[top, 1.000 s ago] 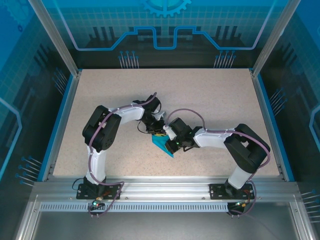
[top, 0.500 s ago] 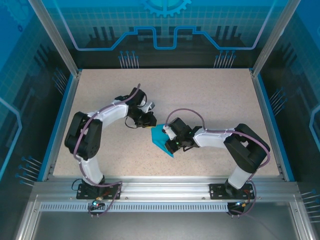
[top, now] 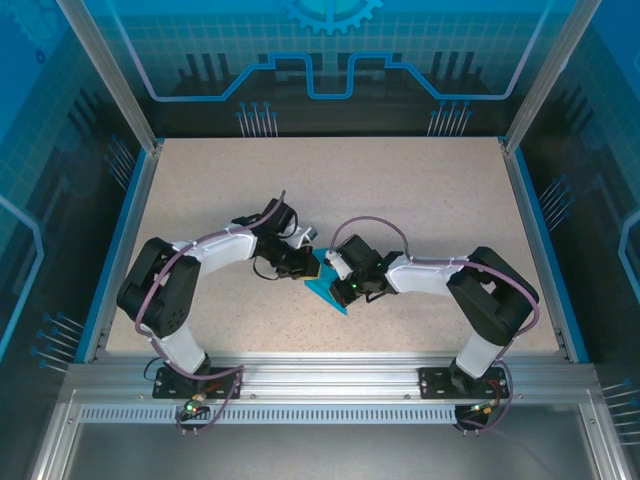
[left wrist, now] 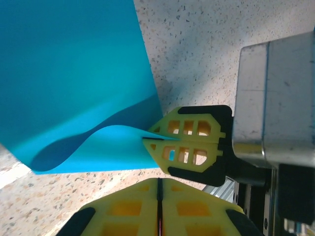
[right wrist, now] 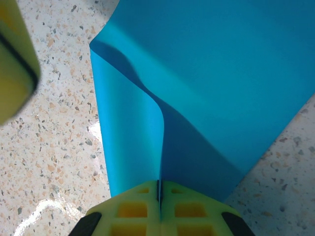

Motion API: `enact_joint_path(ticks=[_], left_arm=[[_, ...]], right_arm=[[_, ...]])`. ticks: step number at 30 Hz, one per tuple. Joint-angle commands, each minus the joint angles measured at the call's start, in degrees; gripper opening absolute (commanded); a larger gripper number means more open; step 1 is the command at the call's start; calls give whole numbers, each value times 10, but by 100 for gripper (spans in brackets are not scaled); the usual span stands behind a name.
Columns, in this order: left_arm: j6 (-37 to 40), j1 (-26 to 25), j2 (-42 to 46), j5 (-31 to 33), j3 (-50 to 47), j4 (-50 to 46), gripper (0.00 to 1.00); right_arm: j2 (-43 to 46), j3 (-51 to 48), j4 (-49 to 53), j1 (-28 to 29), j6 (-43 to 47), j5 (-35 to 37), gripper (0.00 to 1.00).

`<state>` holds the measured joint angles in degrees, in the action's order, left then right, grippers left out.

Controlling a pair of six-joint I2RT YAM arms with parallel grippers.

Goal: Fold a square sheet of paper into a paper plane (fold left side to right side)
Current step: Third fold the triangle at the center of the table.

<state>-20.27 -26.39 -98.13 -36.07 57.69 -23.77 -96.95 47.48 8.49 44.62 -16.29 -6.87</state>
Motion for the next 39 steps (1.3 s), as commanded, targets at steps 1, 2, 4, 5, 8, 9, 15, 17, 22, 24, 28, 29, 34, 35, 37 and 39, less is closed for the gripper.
enact_joint_path(ticks=[1, 2, 4, 5, 8, 9, 15, 17, 22, 24, 28, 29, 34, 35, 37, 39], left_arm=[[-11, -7, -20, -8, -7, 10, 10], [-11, -9, -25, -4, -7, 9, 10], [-13, -12, -32, 3, -10, 9, 10], [-14, -13, -38, 4, -10, 10, 10], [-18, -15, -48, 8, -15, 16, 9], [-17, -14, -51, 9, -16, 18, 9], [-17, -15, -71, 14, -13, 26, 9], [-14, -15, -78, 19, -12, 20, 9], [-12, -16, -88, 34, -13, 11, 9], [-11, -16, -91, 39, -14, 10, 9], [-10, -16, -97, 52, -13, 4, 9], [-9, -16, -97, 54, -12, 2, 9], [-5, -17, -96, 69, -15, -11, 9], [-5, -19, -97, 71, -16, -11, 9], [-5, -21, -98, 78, -18, -14, 9], [-6, -24, -102, 88, -21, -18, 9]], right_arm=[[-26, -2, 57, 11, 3, -3, 1], [-26, -3, 57, 11, 3, -3, 1], [-28, -1, 58, 10, 3, -5, 1], [-29, -1, 58, 11, 3, -5, 1], [-31, 1, 57, 10, 4, -7, 1], [-31, 1, 57, 10, 4, -7, 1], [-33, 3, 62, 10, 6, -8, 1], [-34, 4, 62, 11, 6, -7, 1], [-37, 5, 65, 10, 7, -7, 1], [-37, 6, 65, 11, 7, -7, 1], [-38, 5, 66, 11, 8, -6, 1], [-38, 5, 66, 11, 7, -5, 1], [-39, 9, 68, 10, 6, -3, 1], [-40, 9, 67, 9, 4, -3, 1], [-37, 11, 65, 7, -2, -6, 3], [-28, 14, 60, 2, -11, -10, 10]])
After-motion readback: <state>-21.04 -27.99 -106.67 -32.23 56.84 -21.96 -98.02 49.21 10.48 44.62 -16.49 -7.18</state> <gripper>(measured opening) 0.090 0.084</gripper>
